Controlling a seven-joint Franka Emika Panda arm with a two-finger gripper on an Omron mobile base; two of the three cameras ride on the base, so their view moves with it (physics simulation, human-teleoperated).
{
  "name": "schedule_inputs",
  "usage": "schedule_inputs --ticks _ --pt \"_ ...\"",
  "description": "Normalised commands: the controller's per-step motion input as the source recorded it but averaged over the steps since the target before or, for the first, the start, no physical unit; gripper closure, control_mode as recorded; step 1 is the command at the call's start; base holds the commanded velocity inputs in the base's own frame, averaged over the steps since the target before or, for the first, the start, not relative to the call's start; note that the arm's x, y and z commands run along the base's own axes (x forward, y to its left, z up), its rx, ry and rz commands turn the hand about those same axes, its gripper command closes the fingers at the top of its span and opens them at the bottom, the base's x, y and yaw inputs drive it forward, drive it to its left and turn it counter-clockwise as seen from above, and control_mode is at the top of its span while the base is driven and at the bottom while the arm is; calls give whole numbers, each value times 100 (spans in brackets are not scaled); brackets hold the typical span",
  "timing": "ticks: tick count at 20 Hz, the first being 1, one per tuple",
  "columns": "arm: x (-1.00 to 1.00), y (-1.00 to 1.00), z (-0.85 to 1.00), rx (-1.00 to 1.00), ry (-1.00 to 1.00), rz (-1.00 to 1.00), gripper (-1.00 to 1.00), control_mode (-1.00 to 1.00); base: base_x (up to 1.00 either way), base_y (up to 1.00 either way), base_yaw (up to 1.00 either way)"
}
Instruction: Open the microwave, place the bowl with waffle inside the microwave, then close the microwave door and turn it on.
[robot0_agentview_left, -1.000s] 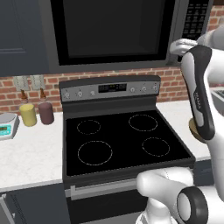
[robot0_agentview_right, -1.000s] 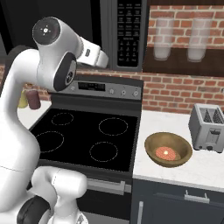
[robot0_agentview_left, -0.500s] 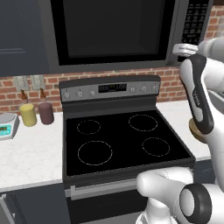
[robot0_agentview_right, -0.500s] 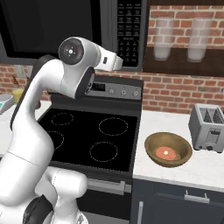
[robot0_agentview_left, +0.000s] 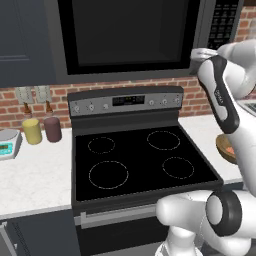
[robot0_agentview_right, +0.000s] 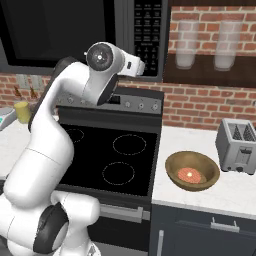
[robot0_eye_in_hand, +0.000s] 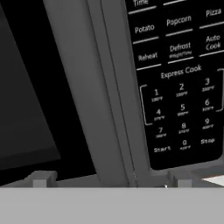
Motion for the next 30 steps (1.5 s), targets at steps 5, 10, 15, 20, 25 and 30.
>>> schedule_inputs --ticks 5,10,15,20,25,30 --pt "63 0 0 0 1 7 -100 -100 0 0 0" --pt "74 0 0 0 4 3 -100 -100 0 0 0" --pt "80 0 -15 -1 4 1 -100 -100 0 0 0" --pt "75 6 -50 -7 0 1 -100 -100 0 0 0" --pt "99 27 -65 -9 0 5 100 -100 0 0 0" --pt "97 32 -58 -2 0 8 100 -100 0 0 0"
